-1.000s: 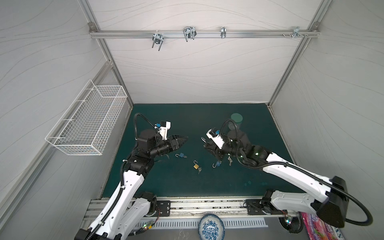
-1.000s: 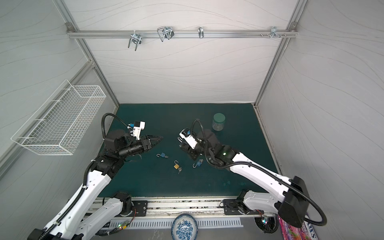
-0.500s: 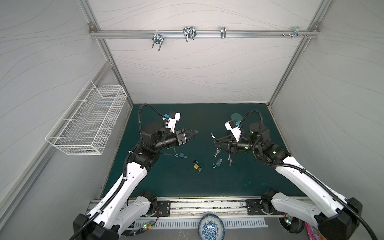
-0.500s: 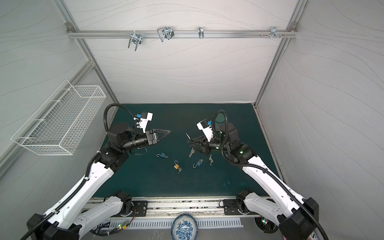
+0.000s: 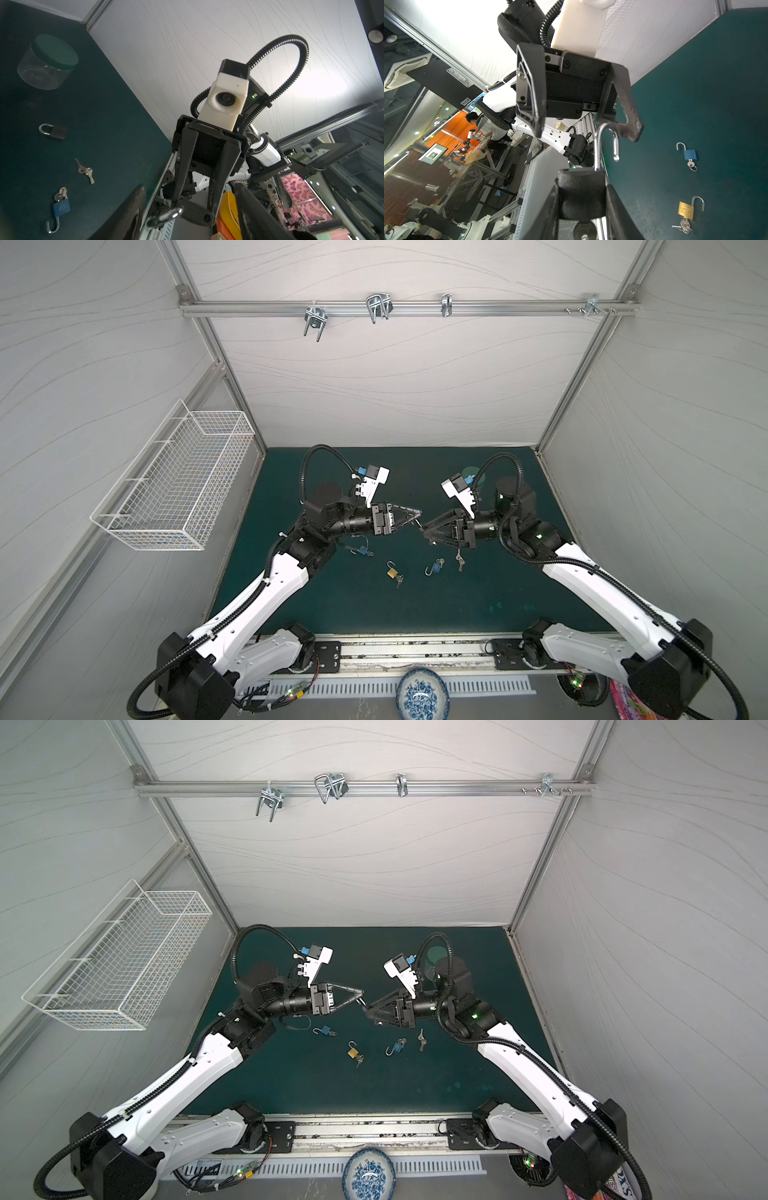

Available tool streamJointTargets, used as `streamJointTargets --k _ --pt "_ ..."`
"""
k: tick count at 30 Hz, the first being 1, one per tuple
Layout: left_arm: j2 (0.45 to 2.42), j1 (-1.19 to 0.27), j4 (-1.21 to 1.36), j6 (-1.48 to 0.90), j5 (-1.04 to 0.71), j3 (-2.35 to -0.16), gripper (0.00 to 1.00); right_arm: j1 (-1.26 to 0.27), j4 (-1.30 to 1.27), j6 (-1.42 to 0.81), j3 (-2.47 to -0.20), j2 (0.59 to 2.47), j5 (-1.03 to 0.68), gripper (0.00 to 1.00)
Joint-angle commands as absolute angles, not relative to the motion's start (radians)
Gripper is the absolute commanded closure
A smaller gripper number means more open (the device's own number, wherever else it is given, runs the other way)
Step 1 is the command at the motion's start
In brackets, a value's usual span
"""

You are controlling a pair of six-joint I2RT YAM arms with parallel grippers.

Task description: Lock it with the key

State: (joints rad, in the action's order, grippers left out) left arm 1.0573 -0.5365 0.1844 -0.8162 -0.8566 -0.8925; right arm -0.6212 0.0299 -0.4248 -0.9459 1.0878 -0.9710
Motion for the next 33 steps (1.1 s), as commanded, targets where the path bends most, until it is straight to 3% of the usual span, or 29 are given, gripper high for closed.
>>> streamJointTargets --k 1,11,33 --pt "1.062 -0.553 0.272 -0.82 -0.912 -0.949 0.39 -0.617 -0.013 -0.443 -0.97 1.073 -0.972 1.0" --pt "1.029 -0.553 0.193 -0.776 -0.817 -0.937 0.59 -0.611 0.009 -0.425 -0.962 1.034 -0.943 1.0" --pt "1.044 -0.553 0.144 -0.77 -0.781 -0.955 0.9 -0.619 0.003 -0.404 -0.979 1.028 -0.952 1.0"
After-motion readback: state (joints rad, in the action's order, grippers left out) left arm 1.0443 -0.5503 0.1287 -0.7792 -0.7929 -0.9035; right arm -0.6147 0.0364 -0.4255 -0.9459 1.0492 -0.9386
